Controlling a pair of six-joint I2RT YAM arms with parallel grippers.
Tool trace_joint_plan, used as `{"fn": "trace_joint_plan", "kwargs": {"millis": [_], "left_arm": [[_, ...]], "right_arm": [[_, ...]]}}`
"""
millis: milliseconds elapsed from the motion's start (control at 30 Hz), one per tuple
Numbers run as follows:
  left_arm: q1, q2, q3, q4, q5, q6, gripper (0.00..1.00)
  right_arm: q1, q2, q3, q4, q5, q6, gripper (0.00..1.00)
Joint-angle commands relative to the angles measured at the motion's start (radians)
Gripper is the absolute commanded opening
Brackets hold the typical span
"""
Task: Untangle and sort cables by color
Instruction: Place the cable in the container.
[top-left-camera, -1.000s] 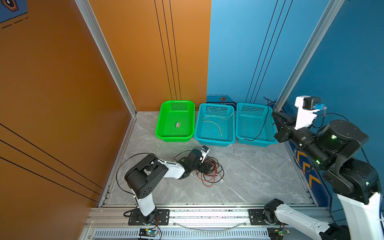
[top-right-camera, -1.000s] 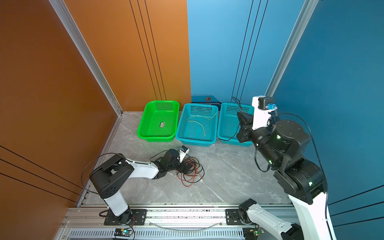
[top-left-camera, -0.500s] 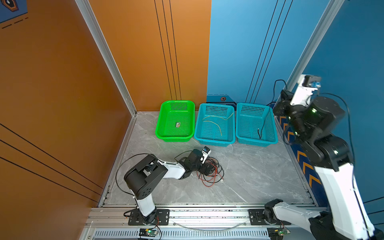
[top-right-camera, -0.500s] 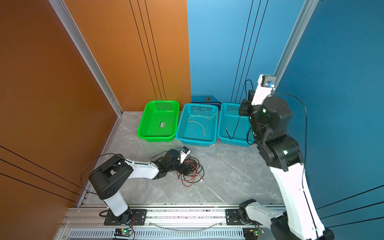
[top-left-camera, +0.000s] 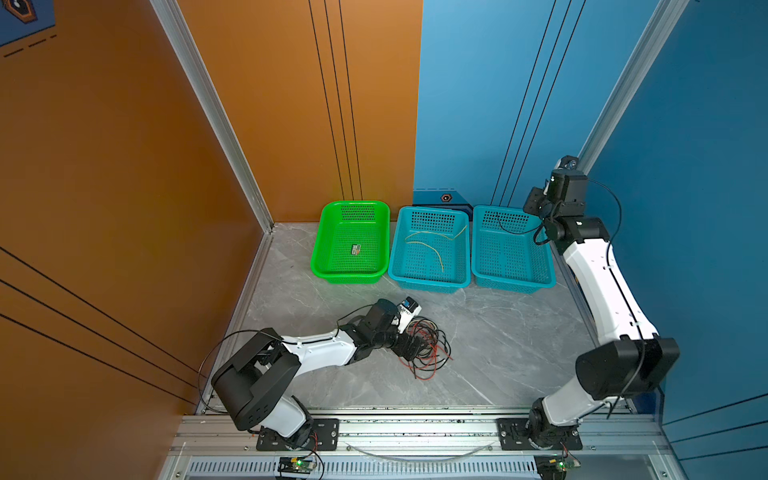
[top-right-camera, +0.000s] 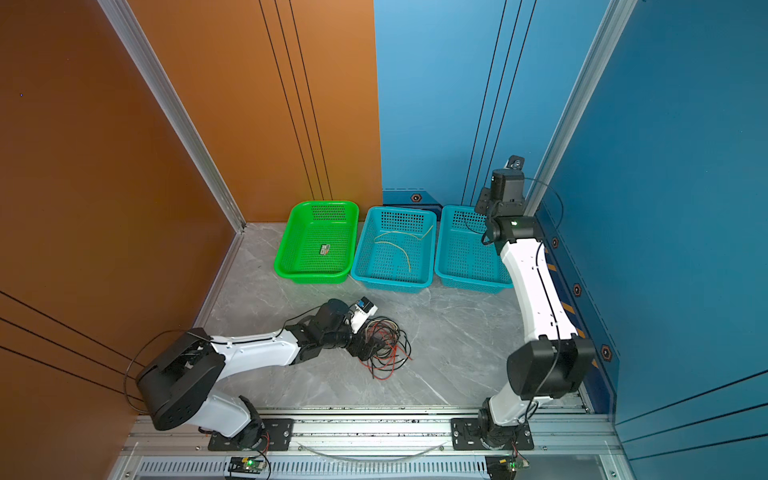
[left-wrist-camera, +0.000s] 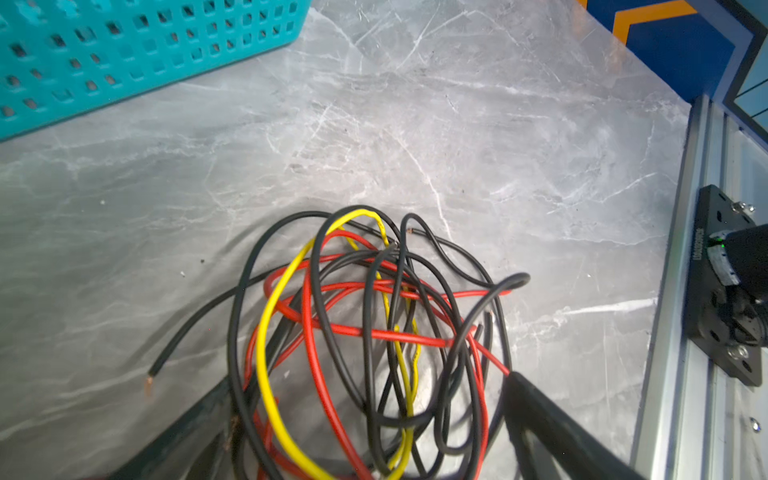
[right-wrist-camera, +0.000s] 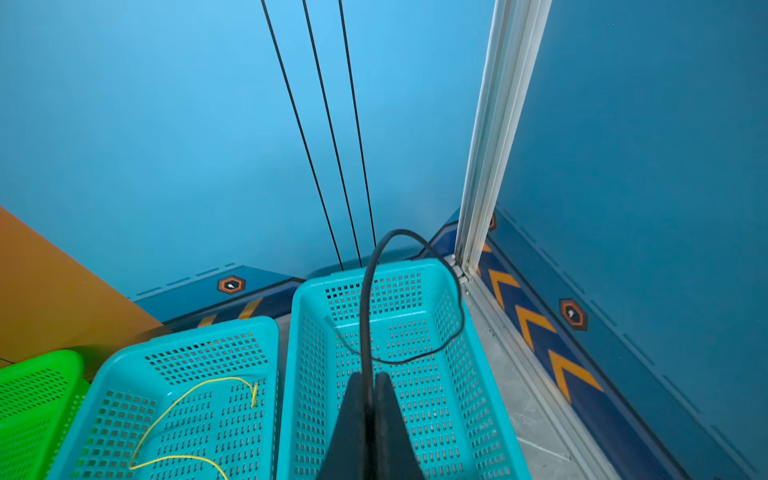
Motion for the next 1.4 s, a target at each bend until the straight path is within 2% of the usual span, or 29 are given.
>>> {"fn": "trace_joint_plan", "kwargs": {"millis": [0, 367, 533, 633, 833, 933, 1067, 1267, 1367], "left_arm": [[-0.01, -0.033, -0.011, -0.04, 0.051, -0.002, 0.98], [0.011, -0.175, -0.011, -0.114, 0.046, 0.008, 0.98], [0.022, -0.251, -0.02, -0.136, 0.008, 0.006, 0.98], [0.034, -0.291, -0.024, -0.163, -0.031, 0.01, 0.98], [0.055, -0.353, -0.03, -0.25, -0.17, 0.028, 0.98], [0.091, -0.365, -0.039, -0.298, -0.26, -0.017, 0.98], [0.167, -0.376, -0.086, -0.273, -0.247, -0.118, 1.0], [0.195, -0.352, -0.09, -0.29, -0.243, -0.163, 0.9], [0.23, -0.306, -0.085, -0.272, -0.213, -0.193, 0.79]], "right_arm": [[-0.011, 0.071, -0.034, 0.018, -0.043, 0.05, 0.0], [-0.015, 0.177, -0.175, 0.036, -0.075, 0.089, 0.01], [-0.002, 0.18, -0.253, 0.082, -0.134, 0.094, 0.4], [0.008, 0.13, -0.317, 0.145, -0.177, 0.099, 0.48], [0.063, -0.089, -0.414, 0.164, -0.168, 0.048, 0.54], [0.122, -0.202, -0.458, 0.123, -0.197, 0.01, 0.54], [0.251, -0.314, -0.527, 0.03, -0.236, -0.066, 0.54], [0.474, -0.379, -0.675, -0.069, -0.281, -0.082, 0.55], [0.568, -0.383, -0.774, -0.029, -0.277, -0.044, 0.56]]}}
